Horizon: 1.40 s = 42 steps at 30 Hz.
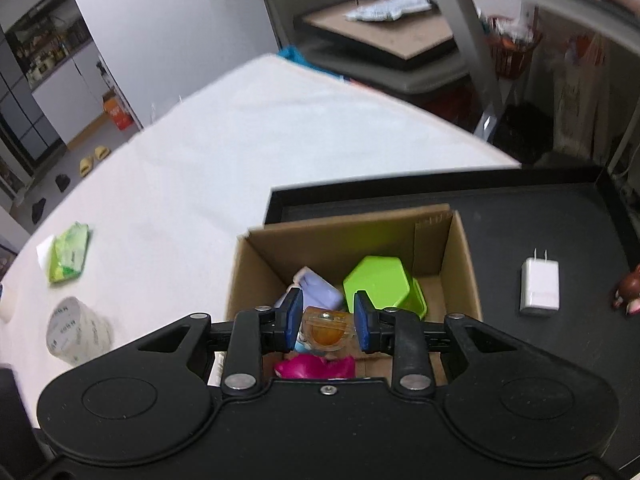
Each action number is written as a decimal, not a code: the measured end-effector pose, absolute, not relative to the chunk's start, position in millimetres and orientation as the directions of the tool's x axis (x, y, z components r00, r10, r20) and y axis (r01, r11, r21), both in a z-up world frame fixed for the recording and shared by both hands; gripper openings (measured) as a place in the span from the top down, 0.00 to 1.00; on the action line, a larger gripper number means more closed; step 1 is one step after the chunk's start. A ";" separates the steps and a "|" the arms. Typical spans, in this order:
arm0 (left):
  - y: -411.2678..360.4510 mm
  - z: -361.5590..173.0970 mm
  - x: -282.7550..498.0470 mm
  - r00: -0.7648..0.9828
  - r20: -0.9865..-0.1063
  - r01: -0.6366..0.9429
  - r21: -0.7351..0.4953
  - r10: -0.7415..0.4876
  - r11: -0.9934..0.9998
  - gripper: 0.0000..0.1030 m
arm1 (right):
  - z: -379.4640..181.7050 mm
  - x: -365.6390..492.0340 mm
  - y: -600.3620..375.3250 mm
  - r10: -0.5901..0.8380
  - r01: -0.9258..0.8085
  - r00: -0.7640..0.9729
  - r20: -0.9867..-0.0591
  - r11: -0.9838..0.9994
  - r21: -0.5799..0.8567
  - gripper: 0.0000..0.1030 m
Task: Organize rigid objects
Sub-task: 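Carry the blue figurine into the box and open the right gripper, then grasp the white charger with the right gripper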
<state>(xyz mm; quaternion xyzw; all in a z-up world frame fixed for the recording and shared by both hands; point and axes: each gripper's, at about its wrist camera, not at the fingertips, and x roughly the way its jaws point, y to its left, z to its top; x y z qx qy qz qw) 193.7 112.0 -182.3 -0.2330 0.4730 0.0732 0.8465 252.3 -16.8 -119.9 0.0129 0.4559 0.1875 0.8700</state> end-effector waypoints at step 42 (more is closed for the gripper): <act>57.7 -161.4 225.9 0.412 -0.891 -0.327 0.052 0.192 0.944 0.52 | -163.0 288.2 -207.6 0.324 -0.103 0.585 -0.744 0.939 0.328 0.25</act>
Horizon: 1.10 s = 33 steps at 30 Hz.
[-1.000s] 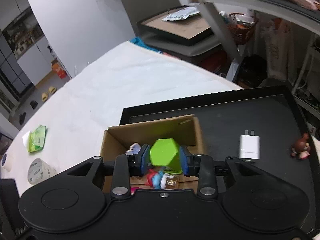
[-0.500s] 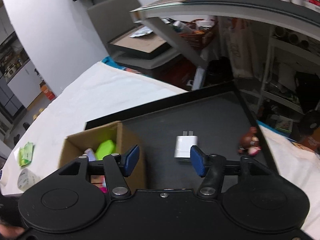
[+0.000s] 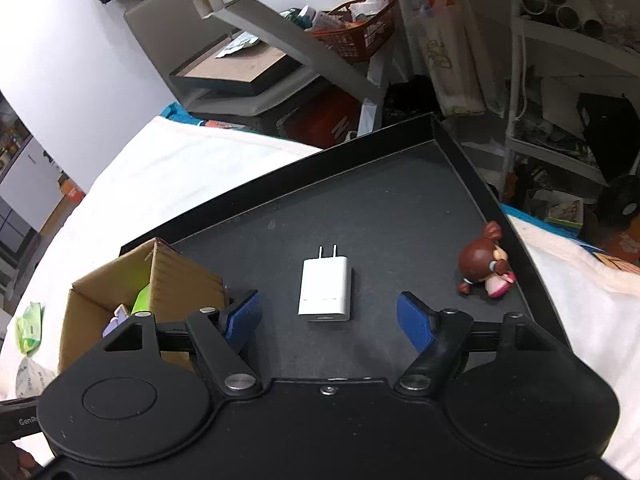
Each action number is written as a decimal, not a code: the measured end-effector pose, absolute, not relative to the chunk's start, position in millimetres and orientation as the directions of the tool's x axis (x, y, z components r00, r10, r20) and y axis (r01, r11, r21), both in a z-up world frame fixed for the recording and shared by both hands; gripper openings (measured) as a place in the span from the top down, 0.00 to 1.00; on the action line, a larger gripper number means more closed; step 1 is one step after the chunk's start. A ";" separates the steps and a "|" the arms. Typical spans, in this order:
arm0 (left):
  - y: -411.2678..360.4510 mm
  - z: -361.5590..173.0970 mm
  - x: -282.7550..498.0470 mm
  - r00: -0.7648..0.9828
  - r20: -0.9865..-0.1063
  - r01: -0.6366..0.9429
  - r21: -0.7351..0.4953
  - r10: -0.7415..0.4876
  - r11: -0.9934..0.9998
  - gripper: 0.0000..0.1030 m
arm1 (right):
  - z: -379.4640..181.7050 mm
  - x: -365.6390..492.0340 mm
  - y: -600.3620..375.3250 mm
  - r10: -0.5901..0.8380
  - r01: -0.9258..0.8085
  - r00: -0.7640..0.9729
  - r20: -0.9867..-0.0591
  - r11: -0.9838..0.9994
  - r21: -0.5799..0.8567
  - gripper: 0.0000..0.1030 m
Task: Organize rigid objects
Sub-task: 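Grasp the white charger with the right gripper, then carry the white charger into the box and open the right gripper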
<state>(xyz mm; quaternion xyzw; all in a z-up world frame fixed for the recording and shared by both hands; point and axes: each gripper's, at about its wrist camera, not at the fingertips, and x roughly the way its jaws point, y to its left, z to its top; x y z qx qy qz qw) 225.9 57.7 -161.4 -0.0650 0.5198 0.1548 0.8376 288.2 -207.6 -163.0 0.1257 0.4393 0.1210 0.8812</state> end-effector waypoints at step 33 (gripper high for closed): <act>39.7 -163.9 239.0 0.348 -0.902 -0.349 0.129 0.256 0.928 0.51 | -203.9 312.3 -173.7 0.219 -0.190 0.575 -0.788 0.973 0.132 0.65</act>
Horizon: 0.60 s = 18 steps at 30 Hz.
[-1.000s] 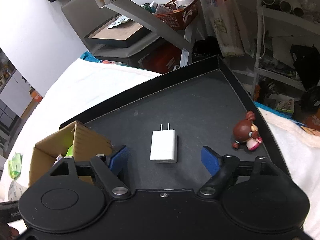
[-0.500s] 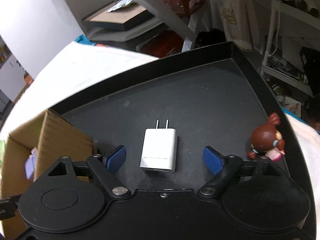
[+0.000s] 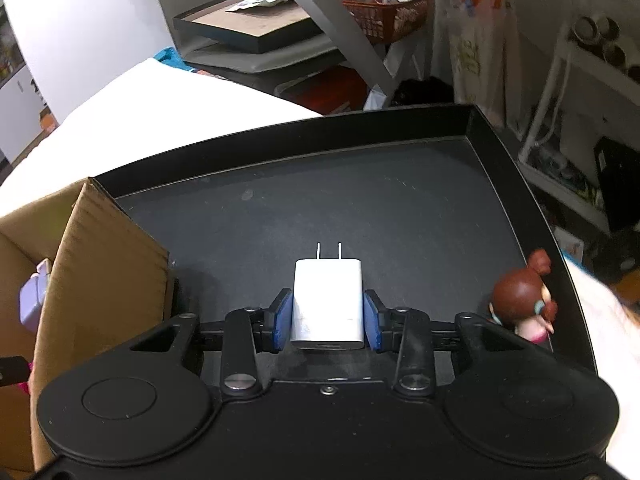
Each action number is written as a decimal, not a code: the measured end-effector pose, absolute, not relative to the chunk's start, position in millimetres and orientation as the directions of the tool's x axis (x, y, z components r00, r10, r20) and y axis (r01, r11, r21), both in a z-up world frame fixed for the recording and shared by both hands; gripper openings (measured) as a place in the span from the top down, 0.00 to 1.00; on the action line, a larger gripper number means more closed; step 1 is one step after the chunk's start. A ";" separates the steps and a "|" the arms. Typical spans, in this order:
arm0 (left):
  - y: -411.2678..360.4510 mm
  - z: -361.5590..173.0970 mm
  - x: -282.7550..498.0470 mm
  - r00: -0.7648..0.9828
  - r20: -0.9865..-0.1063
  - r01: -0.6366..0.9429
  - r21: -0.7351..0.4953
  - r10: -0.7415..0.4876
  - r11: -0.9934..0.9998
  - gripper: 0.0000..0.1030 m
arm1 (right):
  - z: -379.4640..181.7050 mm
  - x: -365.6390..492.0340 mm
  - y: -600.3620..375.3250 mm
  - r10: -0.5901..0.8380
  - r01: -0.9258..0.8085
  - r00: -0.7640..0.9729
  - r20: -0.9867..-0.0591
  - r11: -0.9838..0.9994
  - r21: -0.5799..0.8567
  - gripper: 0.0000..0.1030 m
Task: Organize rigid objects
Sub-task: 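Carry the white charger into the box and open the right gripper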
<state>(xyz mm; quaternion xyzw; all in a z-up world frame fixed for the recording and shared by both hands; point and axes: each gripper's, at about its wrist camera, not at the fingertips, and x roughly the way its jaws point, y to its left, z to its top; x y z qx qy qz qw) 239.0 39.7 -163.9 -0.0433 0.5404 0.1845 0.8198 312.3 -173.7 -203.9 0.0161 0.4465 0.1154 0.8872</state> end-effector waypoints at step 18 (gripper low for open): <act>62.3 -156.1 219.3 0.393 -0.899 -0.358 0.046 0.195 0.933 0.51 | -136.6 279.8 -181.6 0.261 -0.205 0.665 -0.700 0.965 0.165 0.65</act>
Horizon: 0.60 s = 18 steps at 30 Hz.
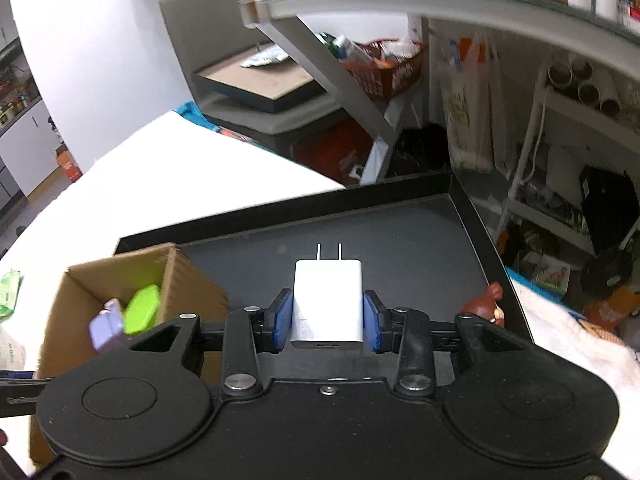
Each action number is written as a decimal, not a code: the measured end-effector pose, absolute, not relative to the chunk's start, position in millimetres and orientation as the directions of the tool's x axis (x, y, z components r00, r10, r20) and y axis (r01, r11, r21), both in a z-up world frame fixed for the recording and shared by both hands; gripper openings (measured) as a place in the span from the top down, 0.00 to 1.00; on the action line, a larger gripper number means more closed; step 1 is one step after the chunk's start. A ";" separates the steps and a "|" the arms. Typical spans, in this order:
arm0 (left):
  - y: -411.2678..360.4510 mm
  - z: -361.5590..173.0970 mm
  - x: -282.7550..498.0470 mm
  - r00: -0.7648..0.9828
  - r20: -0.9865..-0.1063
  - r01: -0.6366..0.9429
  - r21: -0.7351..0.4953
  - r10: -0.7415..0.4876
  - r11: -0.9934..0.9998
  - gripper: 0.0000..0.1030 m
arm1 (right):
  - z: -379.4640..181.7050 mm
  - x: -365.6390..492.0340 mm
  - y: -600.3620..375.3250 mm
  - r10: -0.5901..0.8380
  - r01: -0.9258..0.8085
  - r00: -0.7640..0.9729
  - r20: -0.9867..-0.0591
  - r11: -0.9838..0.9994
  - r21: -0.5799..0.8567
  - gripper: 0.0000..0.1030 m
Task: Organize rigid objects
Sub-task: 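Carry the white charger into the box and open the right gripper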
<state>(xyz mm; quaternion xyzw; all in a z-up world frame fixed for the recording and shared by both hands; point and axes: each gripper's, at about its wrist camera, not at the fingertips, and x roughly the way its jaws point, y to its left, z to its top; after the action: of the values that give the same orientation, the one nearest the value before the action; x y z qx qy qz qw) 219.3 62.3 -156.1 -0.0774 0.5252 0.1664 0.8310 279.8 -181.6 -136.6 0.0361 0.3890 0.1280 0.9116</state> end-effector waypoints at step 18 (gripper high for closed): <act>81.3 -172.4 199.4 0.451 -0.891 -0.302 -0.097 0.052 0.948 0.51 | -98.3 251.3 -147.2 0.257 -0.222 0.684 -0.683 0.965 0.140 0.65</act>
<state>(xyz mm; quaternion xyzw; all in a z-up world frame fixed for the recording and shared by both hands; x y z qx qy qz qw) 199.4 81.3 -172.4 -0.1214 0.5131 0.1050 0.8432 251.3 -147.2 -98.3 0.0229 0.3754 0.1306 0.9173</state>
